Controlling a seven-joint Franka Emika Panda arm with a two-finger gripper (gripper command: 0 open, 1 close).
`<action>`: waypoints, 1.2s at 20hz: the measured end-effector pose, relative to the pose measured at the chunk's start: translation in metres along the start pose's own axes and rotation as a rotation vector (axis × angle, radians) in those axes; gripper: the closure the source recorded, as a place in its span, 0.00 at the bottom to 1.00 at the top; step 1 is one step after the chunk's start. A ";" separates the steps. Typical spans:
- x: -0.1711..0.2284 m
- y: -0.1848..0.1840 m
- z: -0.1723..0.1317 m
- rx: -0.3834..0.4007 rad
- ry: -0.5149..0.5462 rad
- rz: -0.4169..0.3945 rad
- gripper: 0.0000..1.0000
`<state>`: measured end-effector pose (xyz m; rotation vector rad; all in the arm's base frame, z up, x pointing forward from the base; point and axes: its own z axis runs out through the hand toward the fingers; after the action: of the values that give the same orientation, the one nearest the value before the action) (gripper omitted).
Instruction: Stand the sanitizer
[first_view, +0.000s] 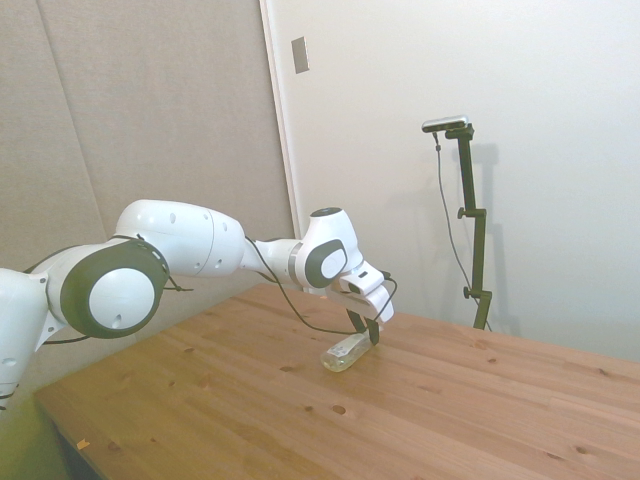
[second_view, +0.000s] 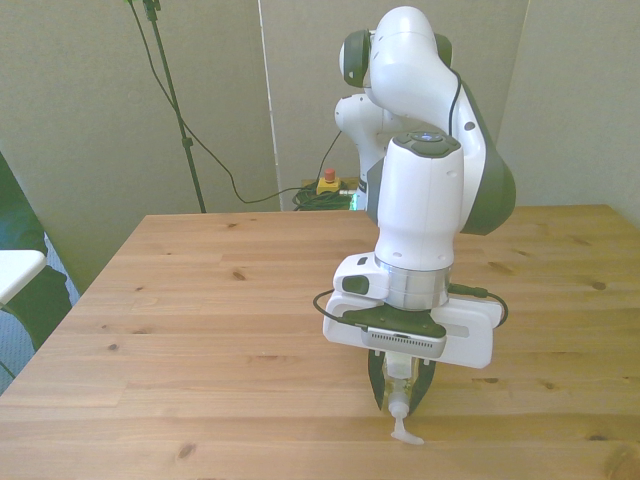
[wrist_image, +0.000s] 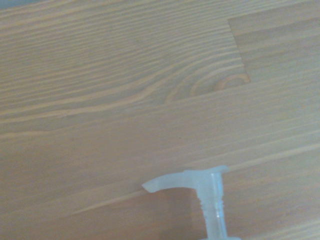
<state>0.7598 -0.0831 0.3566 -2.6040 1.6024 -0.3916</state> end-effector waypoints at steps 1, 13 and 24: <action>0.002 0.001 0.000 -0.005 -0.005 0.003 1.00; 0.025 -0.014 -0.081 0.203 0.092 0.164 1.00; -0.017 0.030 -0.111 0.416 0.546 0.260 1.00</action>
<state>0.6996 -0.0725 0.4550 -2.0440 1.7211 -1.3360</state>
